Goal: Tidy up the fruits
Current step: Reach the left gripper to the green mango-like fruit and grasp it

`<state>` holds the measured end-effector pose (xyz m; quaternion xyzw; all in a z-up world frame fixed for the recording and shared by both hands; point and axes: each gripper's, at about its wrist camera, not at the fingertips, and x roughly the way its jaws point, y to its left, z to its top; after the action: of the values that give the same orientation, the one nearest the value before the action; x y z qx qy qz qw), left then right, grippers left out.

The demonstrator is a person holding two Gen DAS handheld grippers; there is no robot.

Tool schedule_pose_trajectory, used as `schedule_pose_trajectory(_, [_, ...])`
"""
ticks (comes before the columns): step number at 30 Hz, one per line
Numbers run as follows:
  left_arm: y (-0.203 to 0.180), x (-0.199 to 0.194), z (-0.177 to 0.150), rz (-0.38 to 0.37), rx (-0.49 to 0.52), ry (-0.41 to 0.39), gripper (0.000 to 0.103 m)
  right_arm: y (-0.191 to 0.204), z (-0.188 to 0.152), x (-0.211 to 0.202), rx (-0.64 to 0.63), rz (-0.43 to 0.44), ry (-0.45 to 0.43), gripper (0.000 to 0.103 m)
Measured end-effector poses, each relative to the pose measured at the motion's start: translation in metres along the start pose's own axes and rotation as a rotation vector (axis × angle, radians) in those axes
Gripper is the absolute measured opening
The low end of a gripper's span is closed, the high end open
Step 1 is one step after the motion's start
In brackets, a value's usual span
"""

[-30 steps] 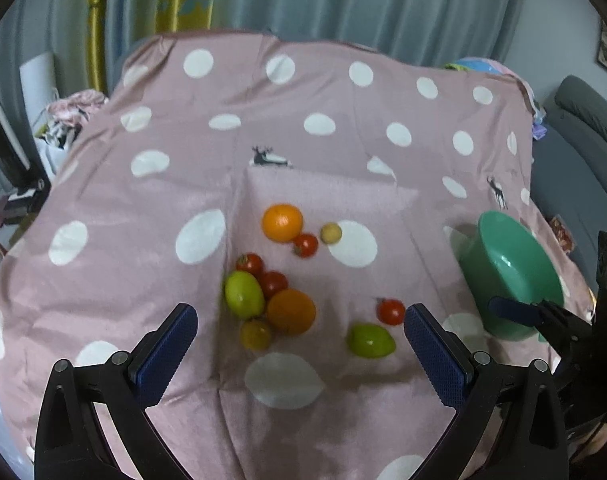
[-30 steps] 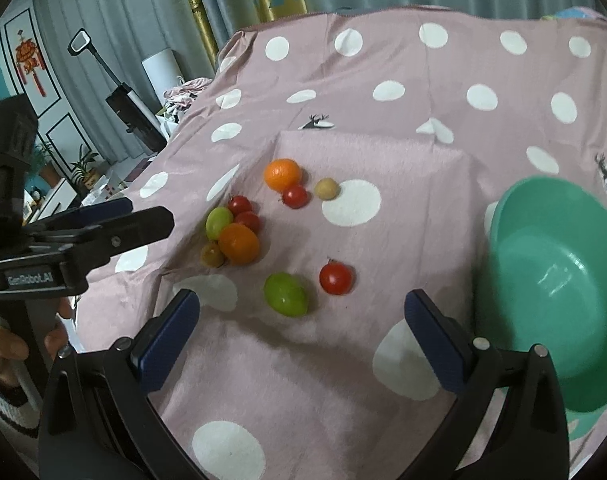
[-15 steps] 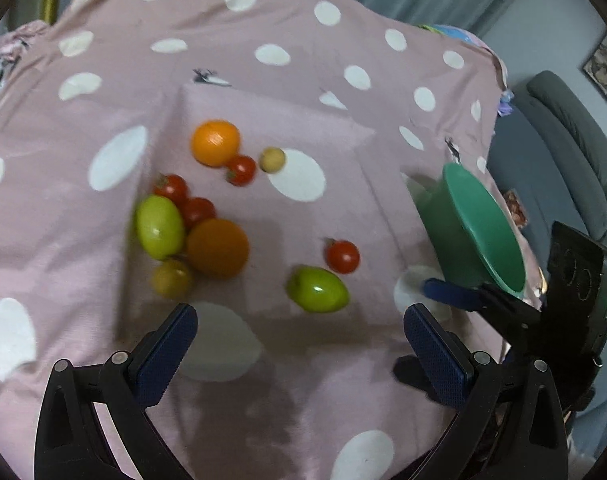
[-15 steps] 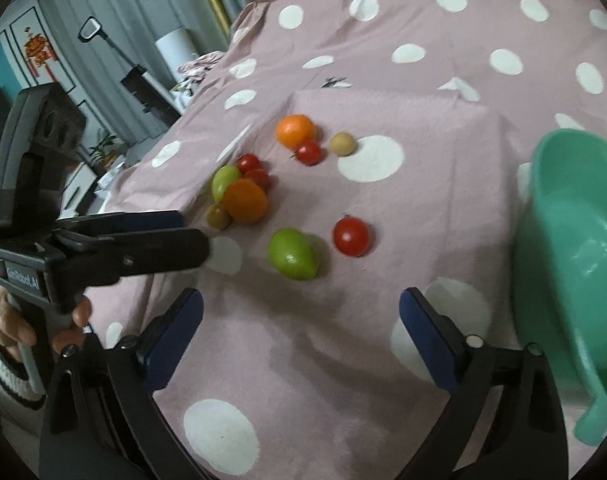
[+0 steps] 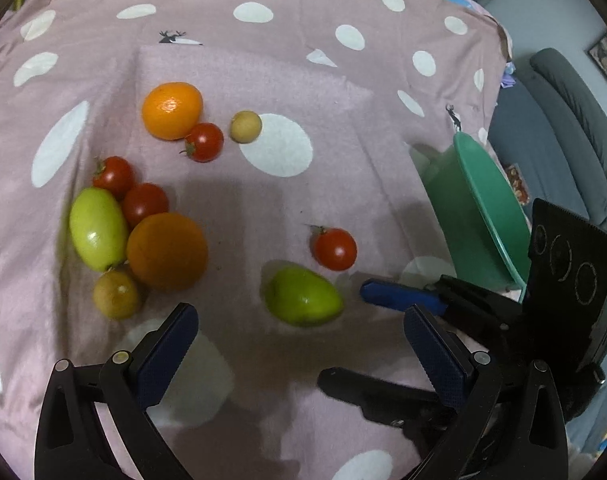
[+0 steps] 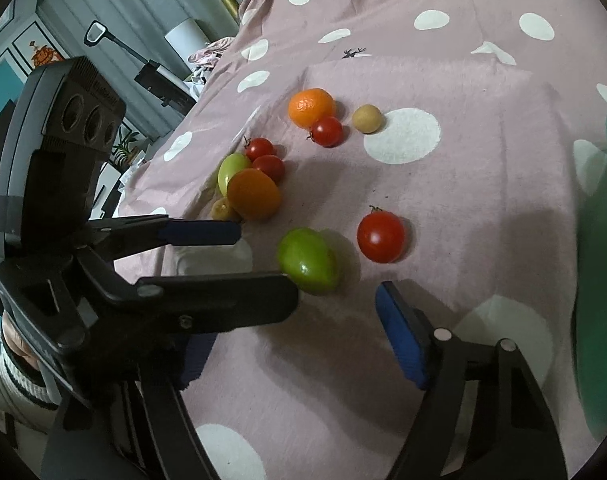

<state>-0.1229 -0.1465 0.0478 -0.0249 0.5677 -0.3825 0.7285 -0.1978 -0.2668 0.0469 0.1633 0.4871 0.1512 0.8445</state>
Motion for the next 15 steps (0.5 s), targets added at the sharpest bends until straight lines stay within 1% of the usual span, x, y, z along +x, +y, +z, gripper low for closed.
schedule_pose_trajectory(2, [0.000,0.004,0.002,0.000,0.002,0.009,0.103,-0.002,0.001,0.003,0.004,0.005,0.006,0.066])
schedule_pose_trajectory(4, [0.001,0.007,0.003,0.000,0.005,0.015,0.103,-0.004,0.003,0.006,0.008,0.012,0.012,0.064])
schedule_pose_trajectory(8, [0.005,0.012,0.007,-0.028,-0.019,0.032,0.101,-0.004,0.006,0.010,-0.002,0.008,0.022,0.062])
schedule_pose_trajectory(9, [0.006,0.013,0.008,-0.032,-0.025,0.035,0.101,-0.004,0.006,0.012,-0.004,0.005,0.025,0.060])
schedule_pose_trajectory(10, [0.007,0.014,0.008,-0.037,-0.031,0.037,0.100,-0.004,0.007,0.013,-0.008,0.005,0.026,0.055])
schedule_pose_trajectory(11, [0.009,0.015,0.009,-0.039,-0.037,0.041,0.096,-0.005,0.008,0.013,-0.009,0.008,0.027,0.052])
schedule_pose_trajectory(12, [0.010,0.015,0.009,-0.043,-0.039,0.045,0.089,-0.005,0.008,0.014,-0.008,0.011,0.029,0.050])
schedule_pose_trajectory(14, [0.010,0.016,0.009,-0.054,-0.033,0.054,0.080,-0.005,0.008,0.015,-0.013,0.008,0.030,0.048])
schedule_pose_trajectory(15, [0.009,0.016,0.010,-0.051,-0.027,0.055,0.079,-0.005,0.009,0.015,-0.014,0.008,0.029,0.048])
